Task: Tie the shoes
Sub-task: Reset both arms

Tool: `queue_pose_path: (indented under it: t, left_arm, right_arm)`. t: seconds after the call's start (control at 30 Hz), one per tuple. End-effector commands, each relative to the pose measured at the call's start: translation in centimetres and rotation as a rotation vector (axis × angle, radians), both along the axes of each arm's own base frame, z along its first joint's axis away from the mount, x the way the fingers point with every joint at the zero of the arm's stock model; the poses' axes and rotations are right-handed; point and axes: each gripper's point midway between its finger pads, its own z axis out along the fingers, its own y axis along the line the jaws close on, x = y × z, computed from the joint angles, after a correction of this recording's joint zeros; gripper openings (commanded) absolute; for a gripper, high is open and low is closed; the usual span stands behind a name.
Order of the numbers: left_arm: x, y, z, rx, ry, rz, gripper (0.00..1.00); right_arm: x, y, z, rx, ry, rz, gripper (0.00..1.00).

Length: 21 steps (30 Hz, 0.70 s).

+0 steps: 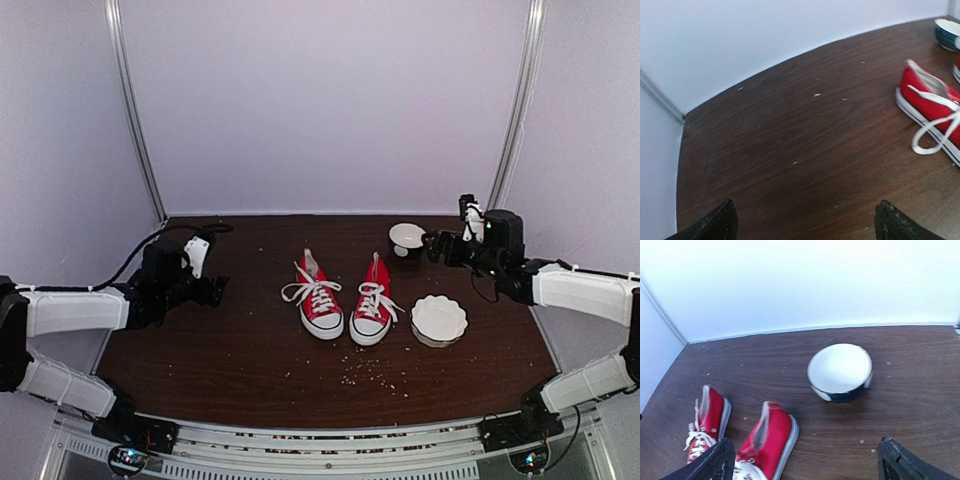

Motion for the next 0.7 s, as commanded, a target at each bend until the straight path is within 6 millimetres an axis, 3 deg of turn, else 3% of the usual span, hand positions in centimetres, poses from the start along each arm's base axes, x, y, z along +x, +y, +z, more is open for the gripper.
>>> queue_pose_path:
  t: [0.0,0.1,0.2,0.37,0.5,0.67]
  left_arm:
    - [0.6,6.2,1.2,-0.171,-0.045,0.271,0.98]
    - [0.1,8.9,1.9,-0.246,-0.068,0.356,0.98]
    - [-0.6,10.5,3.5,-0.283,-0.13,0.417,0.98]
    - [-1.9,12.0,5.7,-0.234,-0.179,0.46,0.98]
    - [-3.5,15.3,6.7,-0.148,-0.255,0.608,0.98]
    - [-3.7,15.5,6.8,-0.141,-0.279,0.607,0.98]
  right_arm:
    - [-1.1,-8.3,0.7,-0.076,-0.096,-0.343,0.99]
    - [-2.7,-12.1,-0.1,-0.108,-0.109,-0.489,1.0]
    - [-3.7,-14.4,-0.6,-0.132,-0.115,-0.596,1.0]
    - [-3.2,-15.2,-0.7,-0.158,-0.095,-0.656,1.0]
    - [-2.9,-15.8,-1.1,-0.175,-0.059,-0.701,0.99]
    - [-3.8,-16.1,-0.6,-0.166,-0.111,-0.7,0.99]
